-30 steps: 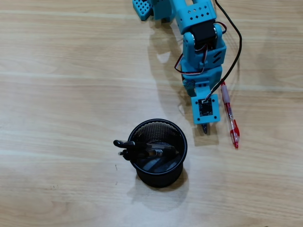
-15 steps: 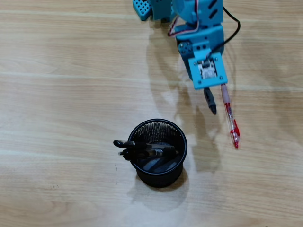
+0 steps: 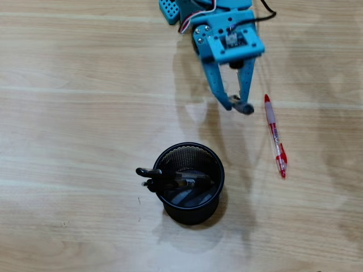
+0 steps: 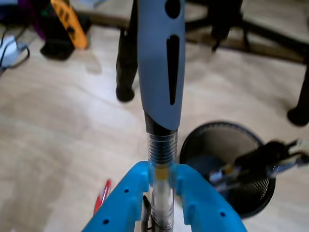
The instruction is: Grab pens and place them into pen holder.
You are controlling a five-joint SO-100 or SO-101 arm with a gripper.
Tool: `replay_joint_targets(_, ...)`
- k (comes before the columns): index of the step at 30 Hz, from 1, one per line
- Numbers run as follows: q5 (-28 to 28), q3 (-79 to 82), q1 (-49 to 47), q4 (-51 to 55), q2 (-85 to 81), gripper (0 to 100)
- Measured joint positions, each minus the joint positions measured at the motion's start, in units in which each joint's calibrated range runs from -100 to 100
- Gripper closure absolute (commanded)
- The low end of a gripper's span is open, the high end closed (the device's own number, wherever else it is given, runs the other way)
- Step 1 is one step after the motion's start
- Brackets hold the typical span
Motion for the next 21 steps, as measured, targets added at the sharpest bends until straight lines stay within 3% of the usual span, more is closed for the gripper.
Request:
replay_joint_targets(5,1.66,0.0,3.14,-23.39,6.88,98)
replay_joint_targets(11,1.72,0.0,6.38,-41.86,16.57,98)
replay_joint_targets(15,1.72,0.0,8.19,-47.99,21.75,98)
replay_joint_targets(21,1.72,0.0,9.24,-48.94,26.51,98)
